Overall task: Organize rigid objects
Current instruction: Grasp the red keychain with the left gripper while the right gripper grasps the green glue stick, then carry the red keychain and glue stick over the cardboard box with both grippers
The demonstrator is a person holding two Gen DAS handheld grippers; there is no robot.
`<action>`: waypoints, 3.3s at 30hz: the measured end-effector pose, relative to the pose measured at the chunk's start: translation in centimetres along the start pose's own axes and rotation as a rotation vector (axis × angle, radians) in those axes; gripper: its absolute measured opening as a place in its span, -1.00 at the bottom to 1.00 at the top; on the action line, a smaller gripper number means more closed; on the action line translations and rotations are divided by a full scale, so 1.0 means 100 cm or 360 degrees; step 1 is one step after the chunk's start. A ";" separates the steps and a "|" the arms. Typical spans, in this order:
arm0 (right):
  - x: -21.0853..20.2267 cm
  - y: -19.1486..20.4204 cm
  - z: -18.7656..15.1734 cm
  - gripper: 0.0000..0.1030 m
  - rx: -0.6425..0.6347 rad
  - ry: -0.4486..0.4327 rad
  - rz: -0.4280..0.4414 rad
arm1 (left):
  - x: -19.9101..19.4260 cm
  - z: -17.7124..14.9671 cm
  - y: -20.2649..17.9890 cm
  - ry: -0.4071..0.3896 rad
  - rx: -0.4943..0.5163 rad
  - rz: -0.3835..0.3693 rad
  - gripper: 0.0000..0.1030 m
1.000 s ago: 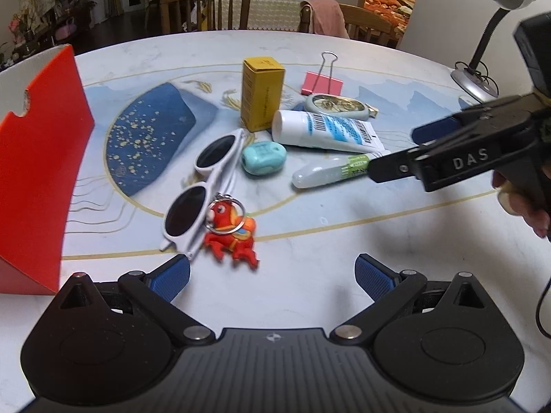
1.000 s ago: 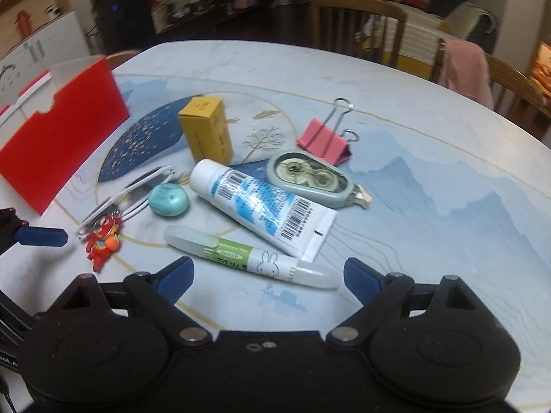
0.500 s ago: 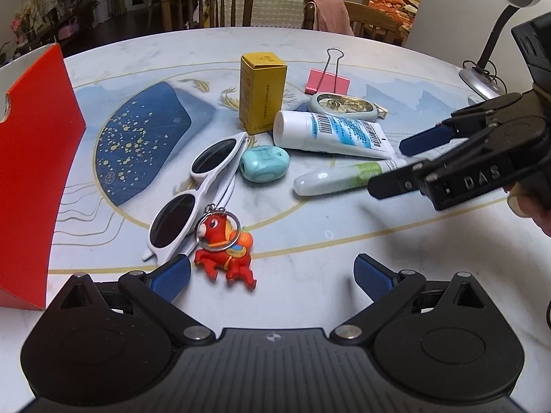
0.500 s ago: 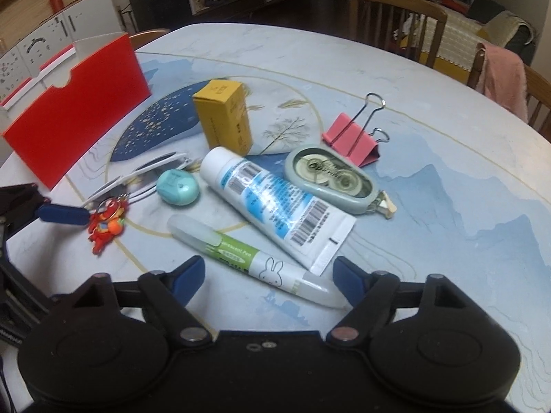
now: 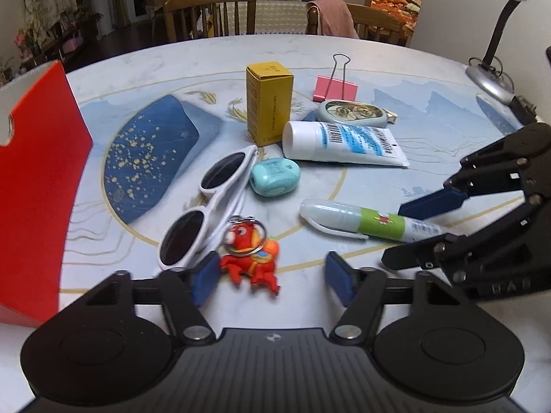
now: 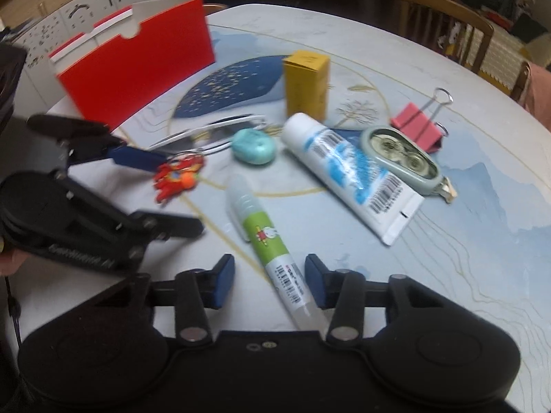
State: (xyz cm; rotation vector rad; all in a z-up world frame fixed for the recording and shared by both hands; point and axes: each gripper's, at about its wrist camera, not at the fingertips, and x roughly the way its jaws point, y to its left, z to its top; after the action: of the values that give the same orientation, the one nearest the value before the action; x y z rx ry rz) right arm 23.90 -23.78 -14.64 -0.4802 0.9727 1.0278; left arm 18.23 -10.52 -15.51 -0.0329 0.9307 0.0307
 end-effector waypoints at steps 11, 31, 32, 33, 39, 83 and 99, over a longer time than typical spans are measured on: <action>0.003 0.017 0.003 -0.68 0.0159 -0.0035 -0.0103 | -0.001 0.003 0.006 0.0006 -0.0015 -0.0007 -0.35; -0.054 0.034 -0.006 -0.68 0.0584 -0.0242 -0.0041 | -0.054 0.002 0.017 -0.0103 -0.0087 -0.0191 -0.36; -0.057 0.035 -0.005 -0.68 0.0590 -0.0253 -0.0043 | -0.058 0.003 0.018 -0.0116 -0.0087 -0.0202 -0.36; -0.060 0.037 -0.005 -0.68 0.0592 -0.0264 -0.0047 | -0.062 0.003 0.020 -0.0130 -0.0086 -0.0210 -0.36; -0.079 0.048 0.004 -0.68 0.0625 -0.0332 -0.0090 | -0.090 0.007 0.033 -0.0206 -0.0062 -0.0244 -0.36; -0.028 0.206 0.174 -0.68 0.0483 -0.0438 -0.0093 | -0.167 0.019 0.289 -0.0271 -0.0127 -0.0030 -0.35; 0.035 0.205 0.225 -0.68 0.0449 -0.0299 -0.0210 | -0.124 0.037 0.350 -0.0146 -0.0072 0.0090 -0.35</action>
State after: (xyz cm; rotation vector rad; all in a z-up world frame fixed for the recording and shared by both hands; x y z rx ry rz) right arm 16.46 4.07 -4.13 -0.2068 0.8879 0.7868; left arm 12.40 24.45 -3.91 -0.0466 0.8389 0.1048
